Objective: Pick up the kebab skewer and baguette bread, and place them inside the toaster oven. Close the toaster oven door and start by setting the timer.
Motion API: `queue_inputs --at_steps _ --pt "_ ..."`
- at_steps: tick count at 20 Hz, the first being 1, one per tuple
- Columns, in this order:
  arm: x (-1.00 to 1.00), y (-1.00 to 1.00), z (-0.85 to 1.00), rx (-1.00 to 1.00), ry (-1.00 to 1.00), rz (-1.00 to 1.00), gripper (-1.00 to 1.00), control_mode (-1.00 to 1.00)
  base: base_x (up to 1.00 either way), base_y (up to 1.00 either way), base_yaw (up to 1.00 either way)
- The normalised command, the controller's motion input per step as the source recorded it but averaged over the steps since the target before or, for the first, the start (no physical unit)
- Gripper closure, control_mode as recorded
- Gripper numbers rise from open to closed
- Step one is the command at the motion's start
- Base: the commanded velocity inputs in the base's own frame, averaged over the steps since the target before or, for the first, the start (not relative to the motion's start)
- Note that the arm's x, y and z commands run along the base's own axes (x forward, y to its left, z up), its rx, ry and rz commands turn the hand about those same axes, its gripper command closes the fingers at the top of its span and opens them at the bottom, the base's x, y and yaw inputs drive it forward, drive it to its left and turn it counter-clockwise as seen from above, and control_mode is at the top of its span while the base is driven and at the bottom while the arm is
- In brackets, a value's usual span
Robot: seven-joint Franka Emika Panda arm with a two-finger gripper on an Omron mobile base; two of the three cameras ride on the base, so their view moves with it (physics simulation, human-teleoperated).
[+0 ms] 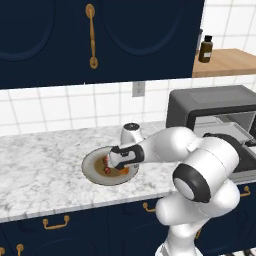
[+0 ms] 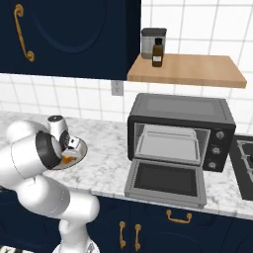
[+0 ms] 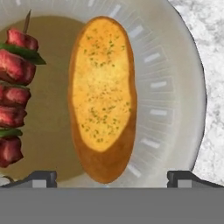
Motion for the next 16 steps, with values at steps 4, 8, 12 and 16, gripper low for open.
queue_inputs --at_steps 4,8,12,16 --pt "0.28 0.03 -0.06 0.0 0.0 -0.05 -1.0 -1.0 0.0 0.0 0.0" --pt "0.26 0.03 -0.01 -0.01 0.01 -0.04 -1.0 -1.0 0.0 0.0 0.0" --pt "0.25 0.08 -0.01 0.0 0.02 -0.03 -1.0 -1.0 0.0 0.0 0.0" --pt "0.09 0.08 -0.13 0.0 0.04 -0.02 -1.0 -1.0 0.0 0.0 0.0"
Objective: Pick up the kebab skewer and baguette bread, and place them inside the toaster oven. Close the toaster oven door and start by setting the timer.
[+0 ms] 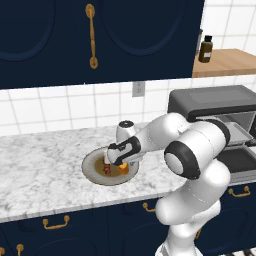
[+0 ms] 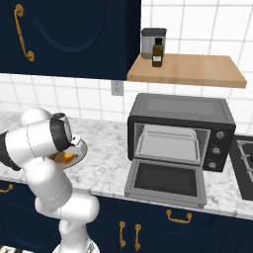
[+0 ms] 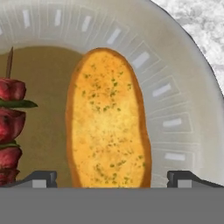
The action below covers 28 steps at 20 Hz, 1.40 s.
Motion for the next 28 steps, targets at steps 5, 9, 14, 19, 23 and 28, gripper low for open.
queue_inputs --at_steps 5,9,14,19,23,28 --pt "0.04 0.02 -0.19 0.0 0.03 -0.02 -1.0 -1.0 0.0 0.0 0.0" --pt "0.04 0.0 -0.21 0.0 0.04 -0.03 -1.0 -1.0 0.0 0.0 0.0" --pt "0.01 0.0 -0.15 0.0 0.02 -0.01 1.0 -1.0 0.0 0.0 0.0" --pt "-0.04 -0.1 -0.33 0.0 0.01 0.0 1.0 -1.0 0.0 0.0 0.0" --pt "-0.11 -0.47 0.2 0.0 -0.03 0.0 1.0 -1.0 0.0 0.0 0.0" --pt "-0.5 -0.75 1.0 0.07 -0.03 0.03 1.0 -1.0 0.0 0.0 0.0"
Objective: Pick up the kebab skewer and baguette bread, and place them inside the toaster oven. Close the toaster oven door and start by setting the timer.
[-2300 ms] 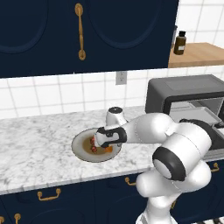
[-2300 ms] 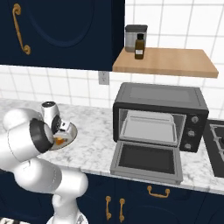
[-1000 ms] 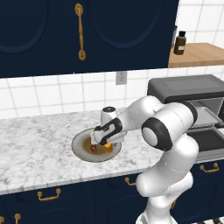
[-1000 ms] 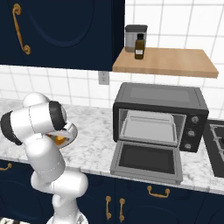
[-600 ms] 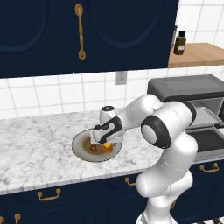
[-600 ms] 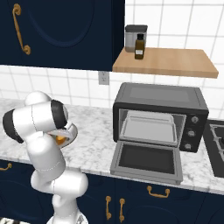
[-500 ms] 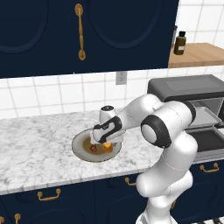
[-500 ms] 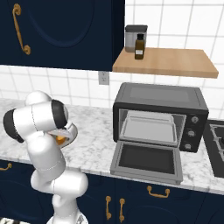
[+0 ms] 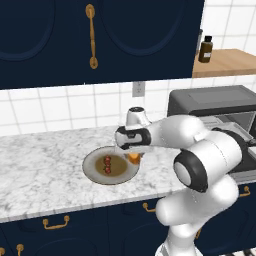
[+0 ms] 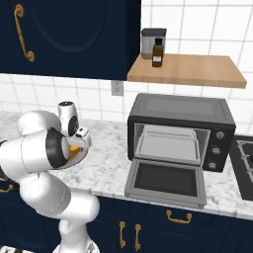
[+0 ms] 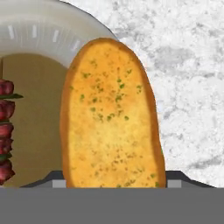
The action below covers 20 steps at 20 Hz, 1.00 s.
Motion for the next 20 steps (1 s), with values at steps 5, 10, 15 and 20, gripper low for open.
queue_inputs --at_steps 5,10,15,20 --pt "-0.82 -0.94 0.98 0.01 -0.02 0.01 1.0 -1.0 0.0 0.0 0.0" --pt "-0.7 -1.0 0.63 0.0 0.0 0.0 1.0 -1.0 0.0 0.0 0.0" --pt "-0.28 -1.0 0.19 0.0 0.0 0.0 1.0 -1.0 0.0 0.0 0.0" --pt "0.0 -1.0 0.0 0.0 -0.01 0.0 1.0 -1.0 0.0 0.0 0.0"
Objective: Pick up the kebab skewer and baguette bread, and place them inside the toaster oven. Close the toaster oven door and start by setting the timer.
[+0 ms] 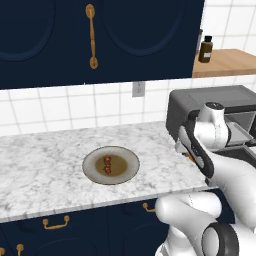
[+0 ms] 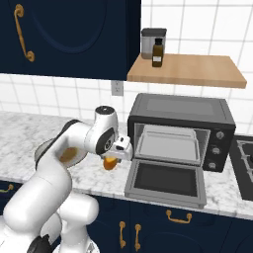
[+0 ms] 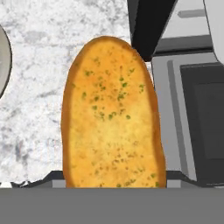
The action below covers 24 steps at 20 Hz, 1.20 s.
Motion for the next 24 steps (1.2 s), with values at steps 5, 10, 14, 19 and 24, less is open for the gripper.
queue_inputs --at_steps 5,10,14,19,24 --pt "0.01 -1.0 0.25 0.0 0.0 0.0 1.0 -1.0 0.0 0.0 0.0" --pt "0.3 -0.52 0.13 0.0 -0.03 0.03 1.0 -1.0 0.0 0.0 0.0" --pt "0.41 -0.24 0.0 0.0 -0.22 0.04 1.0 -1.0 0.0 0.0 0.0" --pt "0.33 -0.4 0.03 0.0 -0.03 0.01 1.0 -1.0 0.0 0.0 0.0" --pt "0.23 -0.22 0.0 -0.01 0.0 0.0 1.0 -1.0 0.0 0.0 0.0"
